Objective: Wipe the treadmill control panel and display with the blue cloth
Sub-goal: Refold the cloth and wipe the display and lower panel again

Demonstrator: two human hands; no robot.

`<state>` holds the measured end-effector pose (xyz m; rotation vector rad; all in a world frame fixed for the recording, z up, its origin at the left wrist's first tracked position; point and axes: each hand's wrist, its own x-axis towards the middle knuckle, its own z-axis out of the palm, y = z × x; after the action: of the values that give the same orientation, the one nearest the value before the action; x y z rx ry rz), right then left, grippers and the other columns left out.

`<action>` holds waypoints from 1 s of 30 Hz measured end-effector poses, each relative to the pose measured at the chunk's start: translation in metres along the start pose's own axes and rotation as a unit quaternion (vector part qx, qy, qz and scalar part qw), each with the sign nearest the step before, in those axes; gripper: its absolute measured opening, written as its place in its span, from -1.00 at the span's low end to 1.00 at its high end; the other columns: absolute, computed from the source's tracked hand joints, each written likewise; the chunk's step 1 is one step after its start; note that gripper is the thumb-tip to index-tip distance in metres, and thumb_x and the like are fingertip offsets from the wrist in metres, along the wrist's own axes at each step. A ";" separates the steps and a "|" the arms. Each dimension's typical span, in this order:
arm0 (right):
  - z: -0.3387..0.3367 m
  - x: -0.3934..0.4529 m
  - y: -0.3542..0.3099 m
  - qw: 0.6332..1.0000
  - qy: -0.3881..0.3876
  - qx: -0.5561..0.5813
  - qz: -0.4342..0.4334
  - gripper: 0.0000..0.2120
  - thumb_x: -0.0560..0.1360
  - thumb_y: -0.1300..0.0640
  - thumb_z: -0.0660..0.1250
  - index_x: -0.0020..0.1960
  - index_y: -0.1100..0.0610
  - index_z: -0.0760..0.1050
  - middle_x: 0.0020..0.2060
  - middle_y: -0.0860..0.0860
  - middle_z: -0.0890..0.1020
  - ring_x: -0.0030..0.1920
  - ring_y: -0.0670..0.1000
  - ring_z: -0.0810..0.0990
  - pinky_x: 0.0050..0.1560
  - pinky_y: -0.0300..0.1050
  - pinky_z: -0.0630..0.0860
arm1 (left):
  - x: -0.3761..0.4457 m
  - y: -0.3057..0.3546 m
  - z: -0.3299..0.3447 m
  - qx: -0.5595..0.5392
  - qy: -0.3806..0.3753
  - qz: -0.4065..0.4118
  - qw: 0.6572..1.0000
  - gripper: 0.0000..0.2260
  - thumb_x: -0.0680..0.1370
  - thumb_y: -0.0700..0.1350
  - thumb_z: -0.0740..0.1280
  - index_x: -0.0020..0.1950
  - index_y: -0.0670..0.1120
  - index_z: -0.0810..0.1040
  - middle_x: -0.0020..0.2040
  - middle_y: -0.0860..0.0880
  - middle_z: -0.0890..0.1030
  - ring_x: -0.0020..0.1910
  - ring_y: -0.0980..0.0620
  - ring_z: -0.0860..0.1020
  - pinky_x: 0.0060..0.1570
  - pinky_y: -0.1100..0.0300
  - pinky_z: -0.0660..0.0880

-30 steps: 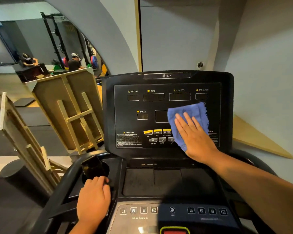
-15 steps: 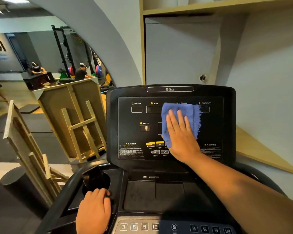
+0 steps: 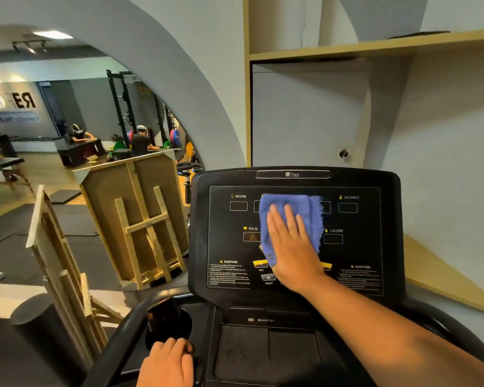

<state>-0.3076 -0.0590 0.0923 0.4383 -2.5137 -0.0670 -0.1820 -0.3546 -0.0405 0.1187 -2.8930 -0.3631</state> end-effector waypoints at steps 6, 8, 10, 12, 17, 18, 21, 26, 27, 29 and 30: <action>0.006 -0.049 0.058 0.995 -0.055 0.015 -0.083 -0.06 0.42 0.11 0.27 0.61 0.08 -0.24 0.62 0.01 -0.17 0.60 0.07 -0.21 0.55 0.09 -0.16 | 0.001 -0.005 0.007 0.018 -0.027 -0.007 0.999 -0.91 0.35 0.11 0.19 -0.36 0.20 0.39 -0.42 0.11 0.39 -0.38 0.15 0.38 -0.45 0.27 0.34; -0.001 -0.035 0.063 1.000 -0.013 -0.003 0.006 -0.07 0.41 0.07 0.27 0.61 0.12 -0.19 0.62 0.07 -0.10 0.60 0.13 -0.16 0.55 0.13 -0.11 | 0.002 -0.005 0.009 0.031 -0.038 0.002 0.999 -0.87 0.36 0.14 0.13 -0.33 0.19 0.41 -0.38 0.11 0.43 -0.34 0.15 0.40 -0.40 0.26 0.37; -0.008 -0.003 0.043 0.994 0.033 -0.008 0.103 -0.16 0.48 -0.04 0.19 0.61 0.19 -0.12 0.61 0.15 -0.04 0.60 0.21 -0.13 0.56 0.19 -0.08 | 0.002 -0.004 0.007 0.025 -0.043 0.002 0.999 -0.80 0.43 0.17 0.06 -0.20 0.17 0.45 -0.23 0.11 0.48 -0.17 0.15 0.45 -0.20 0.25 0.41; -0.011 0.024 0.011 0.984 0.055 0.021 0.167 -0.22 0.55 -0.11 0.12 0.61 0.22 -0.10 0.61 0.18 -0.03 0.59 0.26 -0.14 0.56 0.21 -0.13 | 0.008 -0.004 0.007 0.023 0.000 0.008 1.000 -0.77 0.48 0.17 0.03 -0.09 0.16 0.45 -0.12 0.11 0.50 -0.04 0.16 0.45 -0.06 0.27 0.39; 0.005 0.011 -0.031 0.996 0.001 0.028 -0.089 -0.17 0.53 -0.05 0.27 0.62 0.16 -0.10 0.62 0.07 -0.06 0.60 0.14 -0.21 0.55 0.13 -0.17 | 0.010 -0.002 0.005 -0.007 -0.032 0.013 0.999 -0.75 0.51 0.18 0.03 -0.02 0.16 0.46 -0.06 0.12 0.51 0.03 0.18 0.45 0.04 0.29 0.39; 0.006 0.001 -0.024 0.991 -0.018 0.025 -0.133 -0.15 0.50 -0.02 0.28 0.62 0.15 -0.11 0.62 0.05 -0.08 0.60 0.11 -0.22 0.55 0.11 -0.19 | 0.008 -0.003 0.005 0.012 -0.021 0.013 1.000 -0.76 0.49 0.18 0.06 -0.05 0.16 0.47 -0.08 0.13 0.51 0.00 0.18 0.45 0.00 0.29 0.40; 0.004 -0.015 0.014 0.983 -0.058 0.027 -0.170 -0.03 0.36 0.07 0.32 0.62 0.07 -0.14 0.61 -0.02 -0.07 0.60 0.02 -0.20 0.55 -0.01 -0.23 | 0.010 -0.008 0.011 0.036 -0.070 0.003 0.997 -0.85 0.33 0.21 0.35 -0.32 0.20 0.44 -0.37 0.14 0.44 -0.31 0.19 0.45 -0.35 0.33 0.31; -0.016 0.024 0.030 1.000 0.016 -0.006 -0.013 -0.13 0.44 0.01 0.21 0.61 0.15 -0.15 0.61 0.10 -0.04 0.60 0.14 -0.16 0.56 0.11 -0.14 | 0.010 -0.010 0.012 0.032 -0.006 0.013 0.999 -0.86 0.39 0.19 0.18 -0.28 0.18 0.42 -0.34 0.13 0.39 -0.25 0.16 0.45 -0.29 0.27 0.39; -0.017 0.037 0.016 0.999 0.028 -0.009 0.021 -0.18 0.47 -0.04 0.15 0.61 0.18 -0.10 0.61 0.12 -0.04 0.60 0.18 -0.15 0.56 0.15 -0.10 | 0.007 -0.008 0.010 0.023 -0.011 0.016 1.000 -0.89 0.35 0.16 0.21 -0.34 0.19 0.39 -0.40 0.14 0.35 -0.34 0.16 0.43 -0.40 0.30 0.36; -0.018 0.057 -0.015 0.996 0.037 0.011 0.075 -0.24 0.55 -0.13 0.06 0.61 0.21 -0.07 0.61 0.14 -0.03 0.59 0.22 -0.14 0.56 0.21 -0.05 | 0.002 -0.010 0.011 0.023 0.006 0.026 0.999 -0.89 0.30 0.14 0.24 -0.40 0.21 0.35 -0.46 0.17 0.32 -0.44 0.17 0.39 -0.52 0.35 0.31; -0.016 0.063 -0.030 0.997 0.036 0.024 0.069 -0.25 0.56 -0.14 0.06 0.61 0.21 -0.06 0.61 0.14 -0.03 0.59 0.22 -0.14 0.56 0.22 -0.04 | 0.002 -0.011 0.012 0.028 0.008 0.036 0.999 -0.90 0.30 0.14 0.24 -0.40 0.21 0.36 -0.46 0.17 0.33 -0.45 0.17 0.39 -0.53 0.35 0.32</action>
<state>-0.3388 -0.1070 0.1348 0.2801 -2.4714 0.0621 -0.1862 -0.3621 -0.0541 0.0260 -2.8831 -0.2683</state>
